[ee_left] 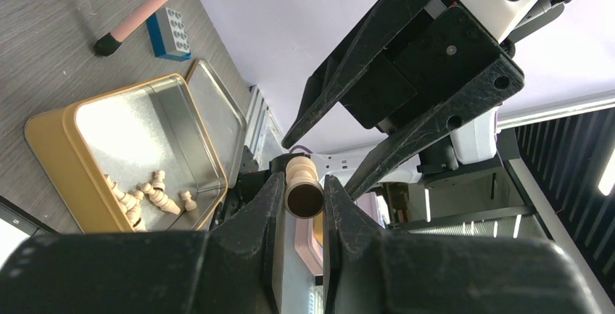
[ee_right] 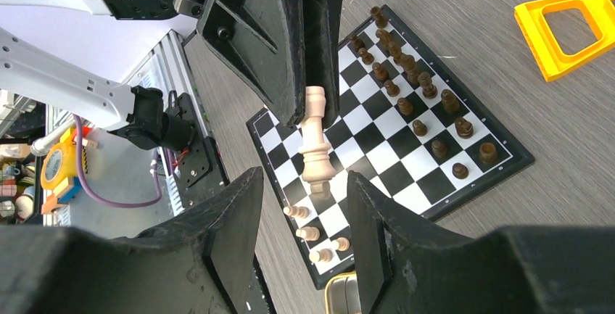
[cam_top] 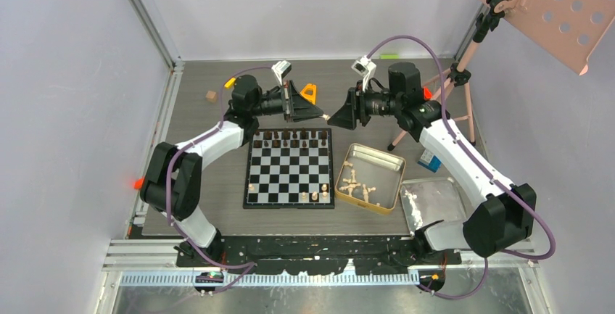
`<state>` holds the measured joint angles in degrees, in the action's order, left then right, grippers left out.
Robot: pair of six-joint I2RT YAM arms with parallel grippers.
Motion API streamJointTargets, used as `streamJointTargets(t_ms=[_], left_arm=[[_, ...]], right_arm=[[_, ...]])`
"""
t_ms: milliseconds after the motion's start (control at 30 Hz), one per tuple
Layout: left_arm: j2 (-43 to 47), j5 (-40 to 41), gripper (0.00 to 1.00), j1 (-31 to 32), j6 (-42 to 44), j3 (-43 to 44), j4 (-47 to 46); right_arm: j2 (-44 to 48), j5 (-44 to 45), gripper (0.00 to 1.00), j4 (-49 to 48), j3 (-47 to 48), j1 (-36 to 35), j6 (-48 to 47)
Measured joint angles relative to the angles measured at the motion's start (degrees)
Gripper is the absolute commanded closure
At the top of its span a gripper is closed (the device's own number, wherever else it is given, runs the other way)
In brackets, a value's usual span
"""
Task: Set up the chess pieces on the board
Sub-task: Place the chess piece on the chessboard.
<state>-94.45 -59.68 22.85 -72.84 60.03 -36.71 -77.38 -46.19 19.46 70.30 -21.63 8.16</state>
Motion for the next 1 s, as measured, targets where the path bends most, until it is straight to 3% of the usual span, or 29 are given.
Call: streamJointTargets(t_ms=[400, 700, 933, 1000], left_arm=[[0.0, 0.8, 1.00, 0.0, -1.6, -0.9, -1.2], [0.1, 1.2, 1.00, 0.0, -2.0, -1.2, -1.8], [0.7, 1.4, 1.00, 0.0, -2.0, -1.4, -2.1], [0.8, 1.4, 0.90, 0.0, -1.9, -1.4, -2.1]], right_arm=[[-0.3, -1.0, 0.62, -2.9, -1.7, 0.0, 1.3], [-1.5, -1.4, 0.64, -3.8, -1.9, -0.1, 1.5], [-1.8, -1.7, 0.83, -4.3, -2.0, -0.2, 1.8], [-1.8, -1.7, 0.91, -4.4, -2.0, -0.2, 2.1]])
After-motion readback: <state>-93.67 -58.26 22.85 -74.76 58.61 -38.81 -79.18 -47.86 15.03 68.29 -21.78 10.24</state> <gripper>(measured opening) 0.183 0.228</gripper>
